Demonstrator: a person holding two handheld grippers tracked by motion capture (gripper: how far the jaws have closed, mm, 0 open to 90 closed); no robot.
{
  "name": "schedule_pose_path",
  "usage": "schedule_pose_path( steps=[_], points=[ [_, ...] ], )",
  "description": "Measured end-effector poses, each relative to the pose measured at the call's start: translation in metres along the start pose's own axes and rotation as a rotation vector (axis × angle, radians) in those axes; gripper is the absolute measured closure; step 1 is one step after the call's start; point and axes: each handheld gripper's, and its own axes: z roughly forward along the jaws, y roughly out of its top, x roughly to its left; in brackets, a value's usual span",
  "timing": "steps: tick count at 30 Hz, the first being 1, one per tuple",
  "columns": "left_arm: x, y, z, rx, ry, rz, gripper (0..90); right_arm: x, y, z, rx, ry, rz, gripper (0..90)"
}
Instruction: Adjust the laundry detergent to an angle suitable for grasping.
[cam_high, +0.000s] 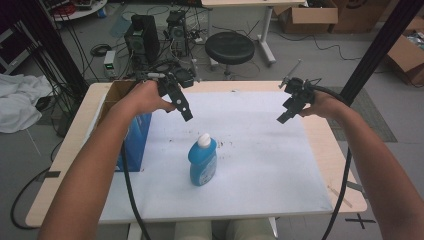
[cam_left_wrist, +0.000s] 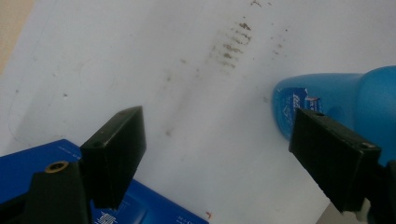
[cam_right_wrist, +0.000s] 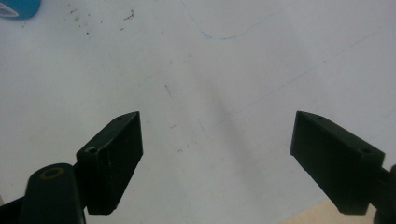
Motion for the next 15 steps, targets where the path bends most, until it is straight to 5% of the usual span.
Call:
schedule_pose_path(
  steps=[15],
  points=[
    [-0.0032,-0.0054,-0.0032,0.009,0.016,-0.030,19.5,0.0057,0.0032,0.0012,0.010,-0.006,-0.014,16.8]
  ],
)
